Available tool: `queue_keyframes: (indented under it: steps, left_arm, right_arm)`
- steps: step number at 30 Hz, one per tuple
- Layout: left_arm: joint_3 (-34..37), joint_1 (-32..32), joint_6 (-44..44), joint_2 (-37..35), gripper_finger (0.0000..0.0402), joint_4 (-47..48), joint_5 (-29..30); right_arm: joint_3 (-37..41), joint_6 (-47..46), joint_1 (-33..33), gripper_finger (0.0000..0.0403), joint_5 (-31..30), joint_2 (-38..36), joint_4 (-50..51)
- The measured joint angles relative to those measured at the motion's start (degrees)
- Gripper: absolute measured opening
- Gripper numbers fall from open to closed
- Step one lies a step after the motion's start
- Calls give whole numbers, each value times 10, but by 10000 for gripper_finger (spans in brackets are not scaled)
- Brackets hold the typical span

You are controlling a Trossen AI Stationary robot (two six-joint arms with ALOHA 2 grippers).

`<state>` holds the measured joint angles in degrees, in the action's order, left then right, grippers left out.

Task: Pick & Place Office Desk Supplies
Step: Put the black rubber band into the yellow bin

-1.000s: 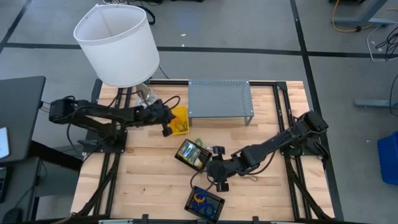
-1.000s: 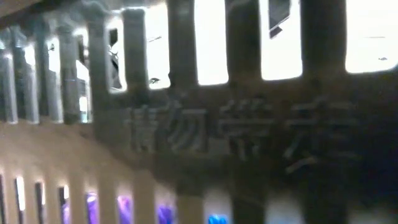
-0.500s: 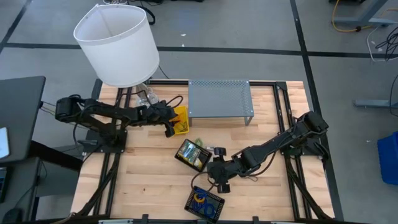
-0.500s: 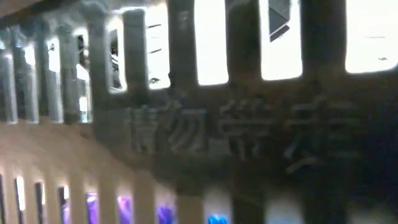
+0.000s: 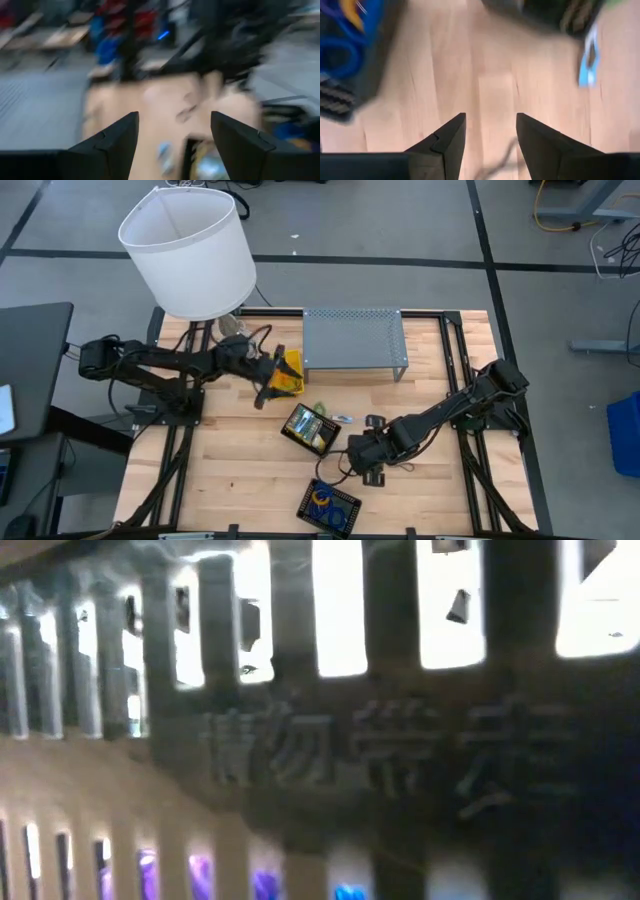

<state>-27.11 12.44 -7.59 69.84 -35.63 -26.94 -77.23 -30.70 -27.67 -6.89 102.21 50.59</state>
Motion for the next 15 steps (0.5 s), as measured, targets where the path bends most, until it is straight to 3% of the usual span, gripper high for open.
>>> queue_keyframes:
  steps: [2, 11, 15]
  left_arm:
    - [0, -13, -8, 0, 248, -32, -34]
    - [0, -77, -63, 0, 240, -79, -82]
    - [0, -85, -77, 0, 240, -91, -92]
  right_arm:
    - [10, -23, -7, 181, 17, 0, 22]
    - [111, -129, -45, 181, 93, 0, 15]
    - [144, -155, -59, 181, 118, 0, -34]
